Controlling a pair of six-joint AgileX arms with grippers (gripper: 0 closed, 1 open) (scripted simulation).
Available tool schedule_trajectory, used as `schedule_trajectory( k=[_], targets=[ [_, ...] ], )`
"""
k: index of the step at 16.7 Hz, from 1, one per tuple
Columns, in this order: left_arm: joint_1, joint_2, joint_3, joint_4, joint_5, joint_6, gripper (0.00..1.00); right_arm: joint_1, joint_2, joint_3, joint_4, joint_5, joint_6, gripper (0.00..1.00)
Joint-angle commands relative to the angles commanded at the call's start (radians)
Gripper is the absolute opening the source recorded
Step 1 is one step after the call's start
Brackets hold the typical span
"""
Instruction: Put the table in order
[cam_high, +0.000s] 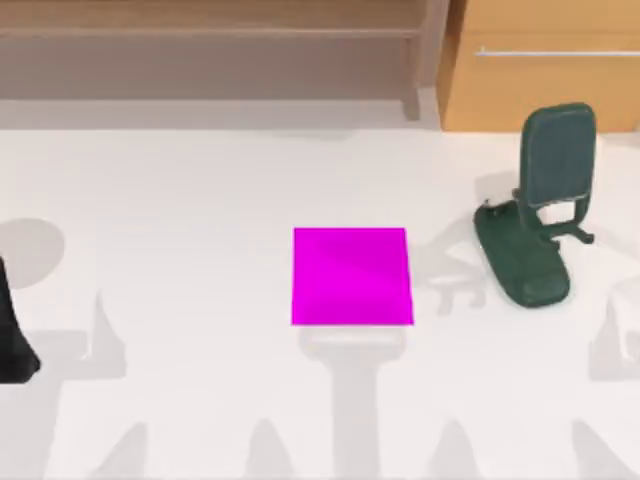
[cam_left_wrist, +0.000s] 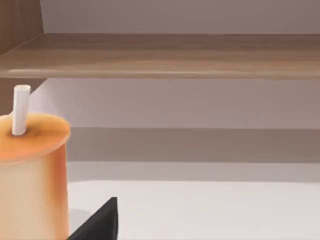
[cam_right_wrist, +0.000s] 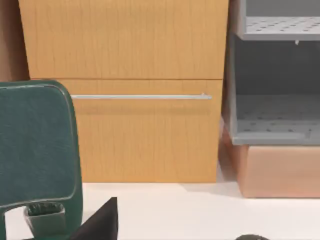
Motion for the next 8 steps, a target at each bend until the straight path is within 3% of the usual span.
schedule_trajectory(
  k=[8],
  targets=[
    [0.0,0.0,0.0,0.0,0.0,0.0,1.0,-0.011,0.182,0.154,-0.103,0.0,0.04,1.0]
  ],
)
